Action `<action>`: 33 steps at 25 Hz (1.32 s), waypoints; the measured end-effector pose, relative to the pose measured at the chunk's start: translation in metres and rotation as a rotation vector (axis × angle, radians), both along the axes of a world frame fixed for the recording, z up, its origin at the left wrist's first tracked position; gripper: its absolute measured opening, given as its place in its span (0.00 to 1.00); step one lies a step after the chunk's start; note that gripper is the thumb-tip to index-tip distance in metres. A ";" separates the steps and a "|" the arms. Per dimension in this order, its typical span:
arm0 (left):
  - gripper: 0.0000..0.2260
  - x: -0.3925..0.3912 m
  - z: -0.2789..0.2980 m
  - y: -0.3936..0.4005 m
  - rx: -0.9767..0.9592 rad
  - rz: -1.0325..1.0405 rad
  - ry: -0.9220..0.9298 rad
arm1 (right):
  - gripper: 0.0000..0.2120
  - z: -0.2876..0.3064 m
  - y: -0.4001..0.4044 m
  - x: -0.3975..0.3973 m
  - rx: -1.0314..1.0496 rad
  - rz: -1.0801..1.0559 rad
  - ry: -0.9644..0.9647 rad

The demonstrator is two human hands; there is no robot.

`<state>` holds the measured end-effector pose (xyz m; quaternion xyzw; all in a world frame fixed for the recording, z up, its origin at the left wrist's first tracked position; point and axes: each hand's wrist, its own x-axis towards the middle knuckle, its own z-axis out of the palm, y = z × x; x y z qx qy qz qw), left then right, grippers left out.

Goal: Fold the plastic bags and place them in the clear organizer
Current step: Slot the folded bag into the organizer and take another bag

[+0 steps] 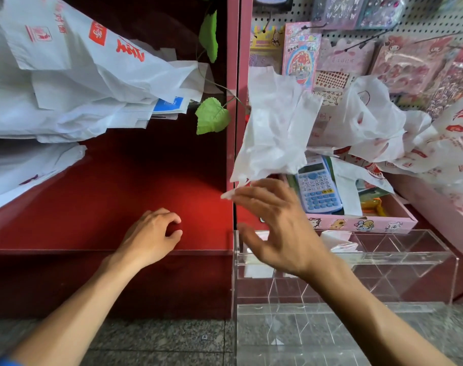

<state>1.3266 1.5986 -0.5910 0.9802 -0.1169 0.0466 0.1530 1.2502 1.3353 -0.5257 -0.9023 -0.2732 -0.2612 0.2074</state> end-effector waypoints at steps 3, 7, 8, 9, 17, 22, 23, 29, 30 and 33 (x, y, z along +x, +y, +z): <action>0.14 0.000 0.000 0.001 0.002 -0.006 0.001 | 0.17 0.001 0.012 -0.012 -0.035 0.168 0.144; 0.19 0.001 -0.002 0.003 0.008 -0.002 -0.008 | 0.13 -0.011 0.028 -0.021 -0.095 0.280 0.295; 0.24 0.003 -0.002 0.003 -0.012 0.004 -0.004 | 0.12 -0.013 0.031 -0.021 -0.068 0.291 0.327; 0.30 0.002 0.000 0.003 -0.074 -0.007 0.012 | 0.12 -0.014 0.032 -0.022 -0.015 0.299 0.365; 0.23 -0.044 0.035 -0.047 -0.558 -0.593 -0.034 | 0.07 0.009 0.025 -0.014 0.391 0.553 0.679; 0.13 -0.043 0.035 -0.043 -0.895 -0.321 0.105 | 0.12 0.025 0.010 -0.008 0.847 0.573 0.767; 0.16 -0.045 0.040 -0.039 -0.912 -0.284 0.099 | 0.11 0.027 0.005 -0.004 0.976 0.457 0.713; 0.10 -0.047 0.074 -0.020 -1.583 -0.118 0.221 | 0.23 0.009 -0.040 0.024 0.957 -0.285 0.522; 0.11 -0.045 0.076 -0.015 -1.627 -0.110 0.244 | 0.28 0.005 -0.044 0.027 0.970 -0.288 0.597; 0.12 -0.040 0.075 0.002 -1.717 -0.026 0.313 | 0.34 -0.006 -0.048 0.031 1.106 -0.142 0.842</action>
